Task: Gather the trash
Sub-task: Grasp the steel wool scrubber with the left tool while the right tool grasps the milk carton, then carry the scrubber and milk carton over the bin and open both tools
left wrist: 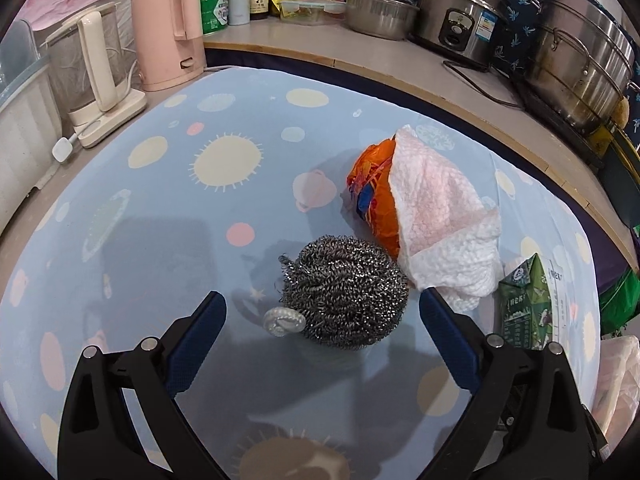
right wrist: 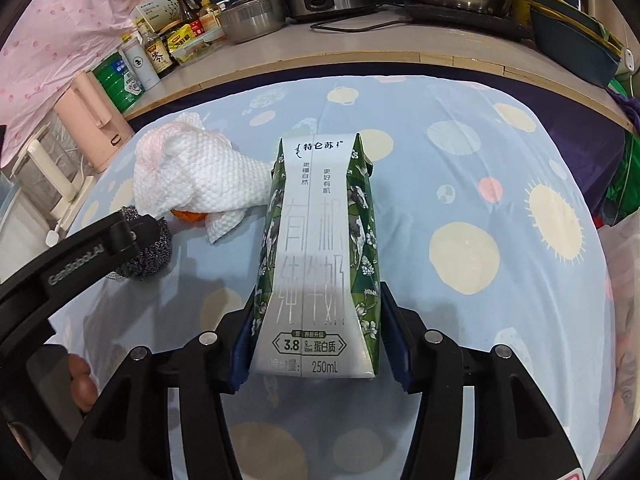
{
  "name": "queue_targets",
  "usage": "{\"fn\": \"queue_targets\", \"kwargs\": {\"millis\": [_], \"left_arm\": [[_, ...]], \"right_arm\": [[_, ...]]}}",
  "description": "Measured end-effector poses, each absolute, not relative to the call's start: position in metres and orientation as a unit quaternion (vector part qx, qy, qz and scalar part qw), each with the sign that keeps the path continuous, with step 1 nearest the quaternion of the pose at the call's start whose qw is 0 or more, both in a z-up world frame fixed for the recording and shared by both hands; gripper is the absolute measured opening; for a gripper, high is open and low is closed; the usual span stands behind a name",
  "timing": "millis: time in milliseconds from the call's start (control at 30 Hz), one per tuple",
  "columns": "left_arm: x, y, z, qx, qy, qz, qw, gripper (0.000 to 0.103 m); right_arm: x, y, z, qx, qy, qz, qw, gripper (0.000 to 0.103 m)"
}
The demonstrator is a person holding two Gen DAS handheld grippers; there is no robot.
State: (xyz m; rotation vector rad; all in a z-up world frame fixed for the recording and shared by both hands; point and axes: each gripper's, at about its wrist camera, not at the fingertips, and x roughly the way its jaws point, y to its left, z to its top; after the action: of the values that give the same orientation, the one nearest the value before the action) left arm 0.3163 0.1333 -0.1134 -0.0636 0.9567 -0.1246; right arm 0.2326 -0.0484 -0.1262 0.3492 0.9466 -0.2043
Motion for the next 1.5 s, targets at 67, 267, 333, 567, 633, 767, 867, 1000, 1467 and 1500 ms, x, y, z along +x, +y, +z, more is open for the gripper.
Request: {"fn": "queue_targets", "kwargs": {"millis": [67,267,333,567,633,767,867,1000,1467,1500], "left_arm": [[0.316,0.133,-0.115,-0.031,0.458,-0.062,0.886,0.091],[0.315,0.131,-0.119,-0.035,0.475,-0.086,0.875,0.061],[0.311,0.130,-0.118,-0.030,0.473,-0.085,0.877,0.058],[0.288,0.140,-0.106,-0.043,0.470,-0.084,0.878,0.055],[0.278,0.144,-0.101,-0.048,0.469,-0.082,0.878,0.055],[0.254,0.149,-0.090,-0.051,0.466,-0.083,0.879,0.055],[0.234,0.149,-0.078,-0.049,0.458,-0.084,0.884,0.055],[0.209,0.143,-0.062,-0.049,0.453,-0.098,0.885,0.055],[0.134,0.090,-0.006,-0.021,0.414,-0.160,0.896,0.055],[0.130,0.086,-0.004,-0.019,0.413,-0.164,0.896,0.055]], "right_arm": [[0.232,-0.050,-0.126,0.168,0.453,-0.096,0.870,0.052],[0.227,-0.053,-0.125,0.173,0.452,-0.094,0.870,0.052],[0.224,-0.054,-0.124,0.175,0.452,-0.094,0.870,0.051],[0.206,-0.061,-0.112,0.178,0.445,-0.092,0.873,0.051],[0.199,-0.064,-0.107,0.177,0.441,-0.092,0.875,0.050],[0.181,-0.069,-0.095,0.173,0.430,-0.091,0.881,0.050],[0.166,-0.075,-0.084,0.173,0.419,-0.092,0.887,0.050],[0.147,-0.082,-0.067,0.173,0.402,-0.093,0.894,0.050],[0.070,-0.120,-0.014,0.177,0.340,-0.112,0.917,0.050],[0.064,-0.124,-0.012,0.178,0.335,-0.115,0.918,0.050]]}}
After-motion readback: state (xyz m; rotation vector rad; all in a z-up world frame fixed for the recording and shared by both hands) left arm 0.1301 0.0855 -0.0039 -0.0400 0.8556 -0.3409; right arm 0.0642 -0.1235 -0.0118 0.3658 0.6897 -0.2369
